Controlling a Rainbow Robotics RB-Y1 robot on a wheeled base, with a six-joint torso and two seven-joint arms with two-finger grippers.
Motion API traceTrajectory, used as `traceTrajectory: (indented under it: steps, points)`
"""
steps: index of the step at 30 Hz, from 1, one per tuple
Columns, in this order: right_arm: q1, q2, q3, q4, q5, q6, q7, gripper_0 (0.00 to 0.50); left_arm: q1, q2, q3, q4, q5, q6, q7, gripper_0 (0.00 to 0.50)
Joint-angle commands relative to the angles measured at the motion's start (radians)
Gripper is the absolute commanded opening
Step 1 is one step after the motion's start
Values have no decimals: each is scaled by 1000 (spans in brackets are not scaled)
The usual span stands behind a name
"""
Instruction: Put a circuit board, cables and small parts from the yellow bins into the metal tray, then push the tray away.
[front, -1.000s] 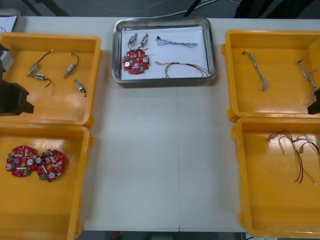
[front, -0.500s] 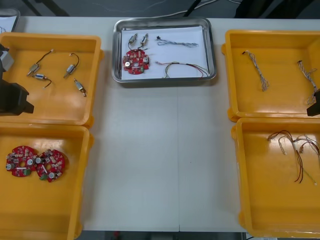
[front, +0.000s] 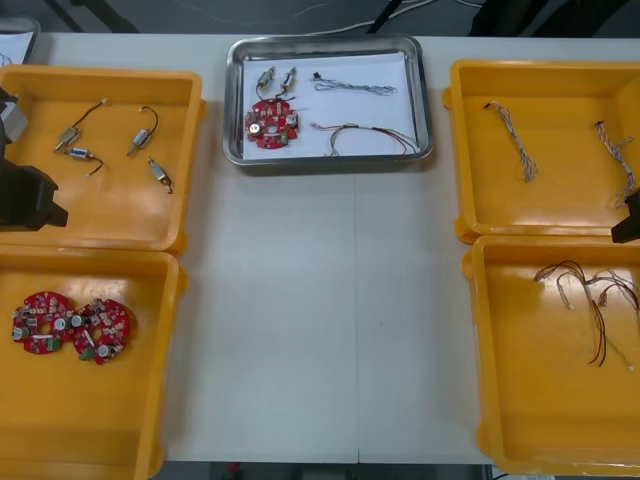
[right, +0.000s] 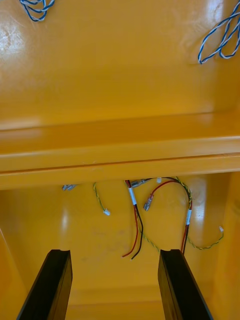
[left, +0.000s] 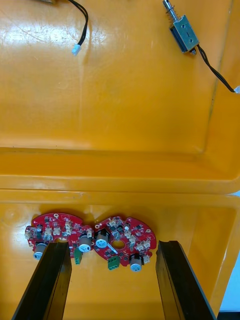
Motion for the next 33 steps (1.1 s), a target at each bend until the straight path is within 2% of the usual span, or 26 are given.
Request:
traceTrajectory:
  steps: [1,33]
  points:
    - [14,23,-36,-20,17,5,-34,500,18,45,31,-25,-6,-4,-82,500]
    - [14,23,-37,-20,12,7,-34,500,18,45,31,-25,-6,-4,-82,500]
